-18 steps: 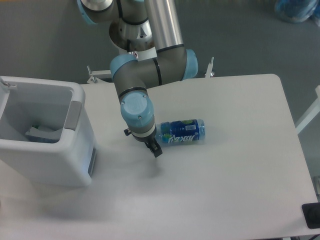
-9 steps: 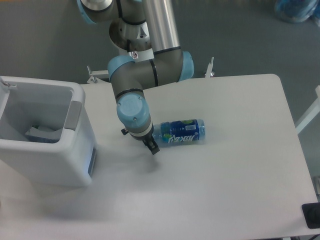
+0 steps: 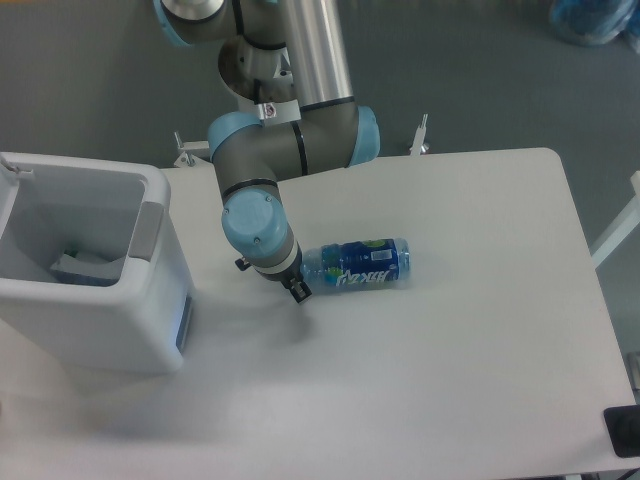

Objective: Place the trash in the trash can
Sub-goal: 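Lower the gripper around the bottle's middle and close on it, then lift the bottle and carry it over the trash bin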

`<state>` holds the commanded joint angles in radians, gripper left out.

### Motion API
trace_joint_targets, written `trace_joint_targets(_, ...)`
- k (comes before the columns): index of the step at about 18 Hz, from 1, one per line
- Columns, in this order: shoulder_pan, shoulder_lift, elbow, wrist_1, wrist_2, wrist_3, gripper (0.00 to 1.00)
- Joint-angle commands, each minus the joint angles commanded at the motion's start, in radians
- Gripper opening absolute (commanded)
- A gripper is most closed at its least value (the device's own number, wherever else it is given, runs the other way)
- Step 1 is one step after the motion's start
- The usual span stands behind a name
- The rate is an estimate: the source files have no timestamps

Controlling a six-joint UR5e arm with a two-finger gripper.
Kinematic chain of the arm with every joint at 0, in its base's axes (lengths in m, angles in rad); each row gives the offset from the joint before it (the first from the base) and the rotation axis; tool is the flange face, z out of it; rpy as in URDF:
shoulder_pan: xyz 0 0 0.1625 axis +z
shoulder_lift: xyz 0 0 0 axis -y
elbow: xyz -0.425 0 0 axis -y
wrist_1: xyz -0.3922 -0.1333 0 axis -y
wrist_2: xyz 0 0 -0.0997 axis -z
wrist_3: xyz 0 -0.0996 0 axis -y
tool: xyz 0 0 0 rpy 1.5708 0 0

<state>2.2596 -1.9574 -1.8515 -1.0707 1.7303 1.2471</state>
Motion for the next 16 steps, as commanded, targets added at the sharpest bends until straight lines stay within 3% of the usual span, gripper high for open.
trace_joint_targets(1, 0.0, 0.002, 0.0, 0.0, 0.0, 0.0, 0.48)
trace_joint_targets(3, 0.0, 0.003, 0.008, -0.003, -0.002, 0.0, 0.33)
trace_joint_targets(4, 0.0, 0.005, 0.008, -0.003, -0.002, -0.003, 0.31)
trace_joint_targets(9, 0.015, 0.009, 0.061, -0.008, -0.031, -0.014, 0.26)
trace_joint_targets(16, 0.113, 0.044, 0.153, -0.011, -0.192, -0.02, 0.24)
